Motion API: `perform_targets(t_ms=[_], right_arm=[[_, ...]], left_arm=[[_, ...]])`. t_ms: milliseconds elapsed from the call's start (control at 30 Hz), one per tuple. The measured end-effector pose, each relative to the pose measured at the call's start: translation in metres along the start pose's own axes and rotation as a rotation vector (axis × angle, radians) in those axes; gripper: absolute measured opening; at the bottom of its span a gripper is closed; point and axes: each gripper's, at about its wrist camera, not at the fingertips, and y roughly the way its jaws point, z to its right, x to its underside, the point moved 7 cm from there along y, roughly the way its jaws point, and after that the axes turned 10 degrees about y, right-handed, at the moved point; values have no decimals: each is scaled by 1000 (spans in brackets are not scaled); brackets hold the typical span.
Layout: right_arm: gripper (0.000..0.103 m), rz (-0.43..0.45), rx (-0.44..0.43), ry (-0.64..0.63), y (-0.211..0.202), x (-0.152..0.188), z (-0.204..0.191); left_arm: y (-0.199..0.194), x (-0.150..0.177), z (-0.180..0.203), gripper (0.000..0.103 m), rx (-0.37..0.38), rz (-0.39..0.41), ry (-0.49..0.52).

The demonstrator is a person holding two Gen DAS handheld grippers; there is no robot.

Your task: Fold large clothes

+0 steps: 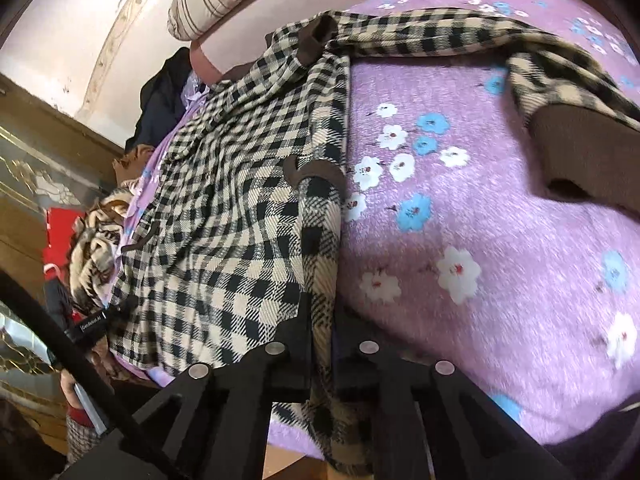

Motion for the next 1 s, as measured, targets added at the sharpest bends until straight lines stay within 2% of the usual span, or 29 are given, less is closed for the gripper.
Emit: perform_targets(t_ms=[200,300,367,433,467,500,533,567,600,733,800,900,1000], right_arm=[[6,-36,10,-3,-19,21,12],[8,-52,40,-22,-24,25,24],[10,-24,53,-56,-34,22,23],[10,25,84,-113,-48,13,17],[10,52,97,-139,-53,5,13],[12,71,105,-156,-56,-1,9],[16,90,108,-174,-58,-10,4],[21,105,105,-187,-57,-20,-3],[29,110,104,-192,-55,-27,-8],[31,108,107,-203,-34,-47,-31],[32,101,105,-208,-21,-52,-39],[32,97,99,-198,-1,-55,-43],[32,77,82,-186,19,-53,-42]], left_arm=[[-20,25,-7,6,15,-5,-48],[-27,29,-13,11,40,-10,-75],[-40,23,-14,12,46,17,-81],[-58,11,-16,14,49,78,-73],[-66,3,-16,20,50,103,-65],[-71,-7,-15,31,50,127,-59],[-76,-22,-12,38,53,157,-52],[-77,-37,-8,50,53,182,-45],[-75,-51,-4,55,52,197,-41],[-32,-118,23,60,112,192,-8],[6,-152,33,60,128,158,-9],[63,-188,40,60,130,111,-23],[102,-209,34,60,162,85,-87]])
